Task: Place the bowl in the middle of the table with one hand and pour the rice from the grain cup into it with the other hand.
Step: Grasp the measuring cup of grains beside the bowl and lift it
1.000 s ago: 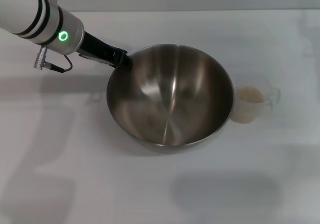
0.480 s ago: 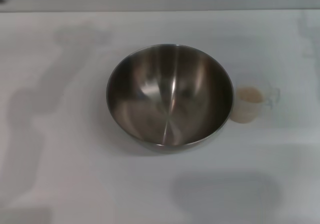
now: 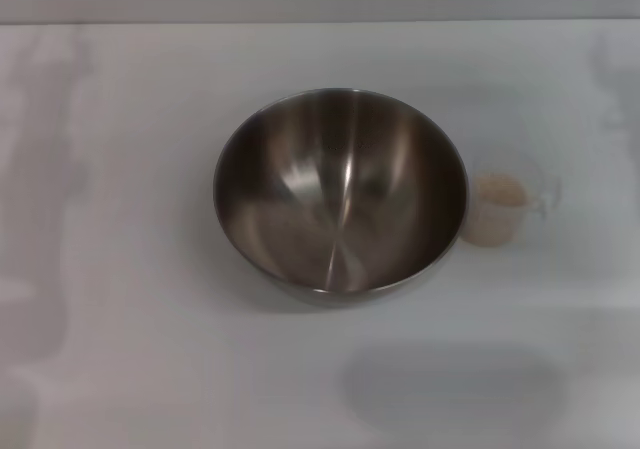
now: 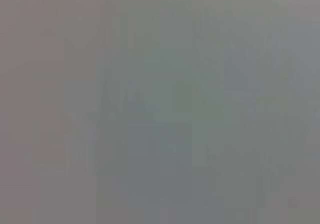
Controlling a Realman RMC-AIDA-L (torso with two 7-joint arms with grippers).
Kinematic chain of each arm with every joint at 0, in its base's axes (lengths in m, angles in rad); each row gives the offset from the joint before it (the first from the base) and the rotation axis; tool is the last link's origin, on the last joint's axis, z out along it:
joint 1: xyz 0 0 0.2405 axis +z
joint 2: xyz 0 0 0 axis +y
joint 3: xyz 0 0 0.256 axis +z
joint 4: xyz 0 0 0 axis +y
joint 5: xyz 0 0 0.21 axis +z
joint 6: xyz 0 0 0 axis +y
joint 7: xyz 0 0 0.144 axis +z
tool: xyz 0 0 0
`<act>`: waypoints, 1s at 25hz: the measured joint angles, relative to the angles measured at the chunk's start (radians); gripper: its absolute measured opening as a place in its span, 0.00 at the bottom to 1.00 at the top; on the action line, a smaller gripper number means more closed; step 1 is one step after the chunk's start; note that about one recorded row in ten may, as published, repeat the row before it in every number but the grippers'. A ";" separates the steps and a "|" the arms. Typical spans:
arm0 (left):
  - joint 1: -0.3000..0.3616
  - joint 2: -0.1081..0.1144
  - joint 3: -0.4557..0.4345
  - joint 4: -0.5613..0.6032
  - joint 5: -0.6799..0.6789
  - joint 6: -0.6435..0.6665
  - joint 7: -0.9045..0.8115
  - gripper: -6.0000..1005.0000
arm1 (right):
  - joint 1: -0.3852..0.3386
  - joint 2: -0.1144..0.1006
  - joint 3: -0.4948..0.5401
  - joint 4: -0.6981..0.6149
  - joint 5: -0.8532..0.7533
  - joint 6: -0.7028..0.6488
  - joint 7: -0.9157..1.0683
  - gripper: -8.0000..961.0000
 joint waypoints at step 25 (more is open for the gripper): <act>-0.018 0.102 0.035 0.278 0.294 0.234 -0.642 0.80 | -0.588 0.035 -0.378 0.471 0.010 -0.070 -0.320 0.66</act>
